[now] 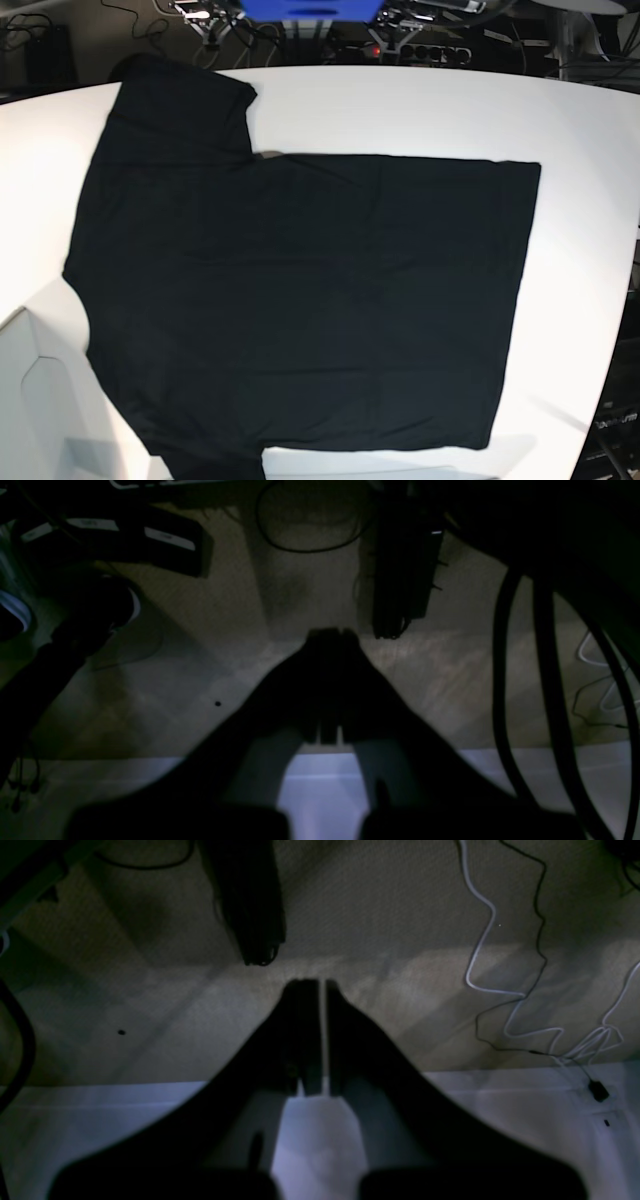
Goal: Fold the T-shirt properly
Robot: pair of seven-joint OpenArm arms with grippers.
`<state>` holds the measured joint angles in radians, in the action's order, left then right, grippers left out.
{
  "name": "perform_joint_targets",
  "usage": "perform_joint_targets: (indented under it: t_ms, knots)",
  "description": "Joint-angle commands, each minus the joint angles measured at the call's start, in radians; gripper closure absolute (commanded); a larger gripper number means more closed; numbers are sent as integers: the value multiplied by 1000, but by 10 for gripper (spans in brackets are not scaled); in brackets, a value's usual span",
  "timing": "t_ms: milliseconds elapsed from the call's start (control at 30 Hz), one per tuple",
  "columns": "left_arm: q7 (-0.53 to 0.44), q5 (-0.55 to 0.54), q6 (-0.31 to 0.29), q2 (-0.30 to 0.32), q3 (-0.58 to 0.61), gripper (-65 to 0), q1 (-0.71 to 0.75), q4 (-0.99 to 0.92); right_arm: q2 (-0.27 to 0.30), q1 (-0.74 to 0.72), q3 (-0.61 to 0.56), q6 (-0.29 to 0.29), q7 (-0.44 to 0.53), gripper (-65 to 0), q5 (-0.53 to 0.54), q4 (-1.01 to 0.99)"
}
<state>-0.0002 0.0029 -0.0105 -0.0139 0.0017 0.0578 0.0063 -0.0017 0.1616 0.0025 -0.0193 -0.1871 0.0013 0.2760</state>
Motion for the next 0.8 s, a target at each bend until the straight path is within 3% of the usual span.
perform_joint_targets:
  t_ms: [0, 767]
  knots:
    - [-1, -2, 13, 1, -1, 0, 7, -1, 1, 6, -2, 22, -4, 0, 4, 2]
    - [-1, -2, 14, 15, -1, 0, 7, -1, 1, 6, -2, 22, -4, 0, 4, 2]
